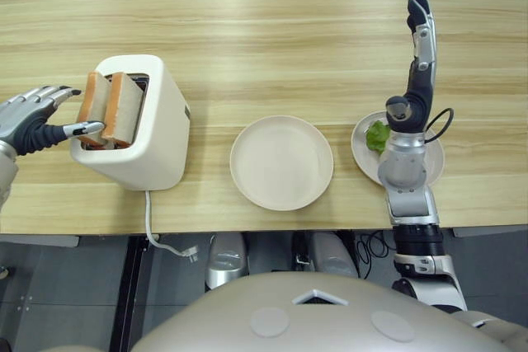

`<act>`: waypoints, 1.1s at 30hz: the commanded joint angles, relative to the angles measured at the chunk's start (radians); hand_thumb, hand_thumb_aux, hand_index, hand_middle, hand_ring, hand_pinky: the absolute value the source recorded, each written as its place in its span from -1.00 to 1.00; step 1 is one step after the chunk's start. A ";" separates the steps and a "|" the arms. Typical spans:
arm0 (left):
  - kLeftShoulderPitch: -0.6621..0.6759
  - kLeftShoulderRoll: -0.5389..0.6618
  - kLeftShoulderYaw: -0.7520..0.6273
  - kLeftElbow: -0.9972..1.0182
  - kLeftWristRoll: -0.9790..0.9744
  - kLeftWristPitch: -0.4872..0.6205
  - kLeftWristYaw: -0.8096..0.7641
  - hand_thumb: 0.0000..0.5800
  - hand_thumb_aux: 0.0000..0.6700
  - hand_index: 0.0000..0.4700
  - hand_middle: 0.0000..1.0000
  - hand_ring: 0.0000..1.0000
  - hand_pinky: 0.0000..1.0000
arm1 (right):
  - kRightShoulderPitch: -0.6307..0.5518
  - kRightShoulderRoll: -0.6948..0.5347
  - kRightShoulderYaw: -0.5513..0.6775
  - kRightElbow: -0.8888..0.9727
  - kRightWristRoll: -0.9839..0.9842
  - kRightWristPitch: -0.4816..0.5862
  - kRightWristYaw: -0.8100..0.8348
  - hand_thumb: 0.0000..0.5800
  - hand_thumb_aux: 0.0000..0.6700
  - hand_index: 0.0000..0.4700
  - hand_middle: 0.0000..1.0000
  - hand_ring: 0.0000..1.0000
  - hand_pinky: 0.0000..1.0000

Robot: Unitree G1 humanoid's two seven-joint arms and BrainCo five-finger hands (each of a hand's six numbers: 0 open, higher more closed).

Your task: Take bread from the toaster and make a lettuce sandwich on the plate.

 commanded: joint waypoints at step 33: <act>0.009 -0.024 -0.025 -0.165 0.059 0.013 0.045 1.00 1.00 0.96 -1.00 -1.00 -1.00 | 0.003 0.003 0.013 -0.005 -0.005 0.004 0.018 -1.00 -1.00 -1.00 -1.00 -1.00 -1.00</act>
